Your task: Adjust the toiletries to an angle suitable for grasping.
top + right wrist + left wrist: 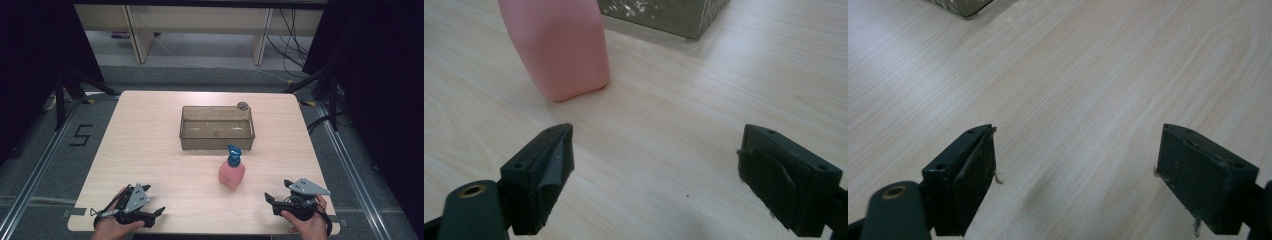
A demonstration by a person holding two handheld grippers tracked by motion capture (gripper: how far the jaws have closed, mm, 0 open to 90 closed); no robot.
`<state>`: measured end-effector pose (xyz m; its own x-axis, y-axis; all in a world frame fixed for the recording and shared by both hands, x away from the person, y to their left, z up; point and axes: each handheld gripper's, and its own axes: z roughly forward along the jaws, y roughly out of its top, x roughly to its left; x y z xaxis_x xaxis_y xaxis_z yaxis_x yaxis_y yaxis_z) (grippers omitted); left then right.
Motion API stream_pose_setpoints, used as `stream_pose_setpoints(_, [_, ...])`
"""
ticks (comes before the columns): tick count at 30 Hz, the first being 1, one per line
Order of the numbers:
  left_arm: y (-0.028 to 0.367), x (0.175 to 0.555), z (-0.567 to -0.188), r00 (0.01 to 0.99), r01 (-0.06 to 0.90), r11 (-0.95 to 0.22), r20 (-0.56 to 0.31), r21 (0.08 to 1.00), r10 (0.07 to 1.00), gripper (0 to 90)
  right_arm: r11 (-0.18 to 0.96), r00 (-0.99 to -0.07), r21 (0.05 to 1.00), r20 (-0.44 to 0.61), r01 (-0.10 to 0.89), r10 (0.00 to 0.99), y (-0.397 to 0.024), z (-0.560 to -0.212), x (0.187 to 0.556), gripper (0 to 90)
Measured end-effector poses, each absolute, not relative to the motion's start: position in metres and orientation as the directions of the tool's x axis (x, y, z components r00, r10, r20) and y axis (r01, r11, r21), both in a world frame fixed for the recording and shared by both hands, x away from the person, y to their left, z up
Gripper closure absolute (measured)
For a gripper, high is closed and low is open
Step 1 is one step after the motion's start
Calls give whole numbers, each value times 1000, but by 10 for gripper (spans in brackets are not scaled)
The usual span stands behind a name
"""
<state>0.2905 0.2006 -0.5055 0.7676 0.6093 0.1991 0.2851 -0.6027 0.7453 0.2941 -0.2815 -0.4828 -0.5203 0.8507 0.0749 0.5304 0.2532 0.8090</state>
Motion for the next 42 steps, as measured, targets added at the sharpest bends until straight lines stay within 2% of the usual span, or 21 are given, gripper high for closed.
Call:
stream_pose_setpoints(2, [200,290,-507,759,290,-588,193,756,622,155,281,-536,823,33,493,844,-284,-482,297,158])
stream_pose_setpoints(7, [201,291,-506,768,286,-614,206,736,606,155,272,-548,825,54,496,835,-281,-481,300,158])
stream_pose_setpoints(11, [199,290,-507,757,302,-582,181,755,628,155,246,-546,827,86,506,834,-278,-481,300,159])
stream_pose_setpoints(12, [199,290,-507,757,302,-582,181,755,628,155,263,-562,838,63,479,825,-279,-481,302,159])
stream_pose_setpoints(22, [200,291,-508,759,302,-594,188,746,623,155,248,-573,850,75,465,816,-277,-478,306,159])
stream_pose_setpoints(23, [200,291,-508,758,303,-593,188,746,624,155,226,-566,848,102,480,818,-275,-478,306,159])
stream_pose_setpoints(28, [200,291,-508,759,301,-593,189,747,623,155,251,-581,860,63,444,812,-274,-477,309,163])
stream_pose_setpoints(30, [200,291,-508,759,300,-594,190,746,623,155,235,-571,856,82,460,816,-272,-477,309,164])
stream_pose_setpoints(35, [200,291,-508,759,299,-596,192,745,622,155,257,-591,865,55,431,805,-271,-475,312,170])
stream_pose_setpoints(37, [200,291,-508,762,300,-595,188,745,620,155,230,-586,857,100,461,804,-267,-474,311,174])
stream_pose_setpoints(42, [200,291,-508,759,300,-595,191,746,623,156,247,-603,869,72,429,794,-263,-473,315,182])
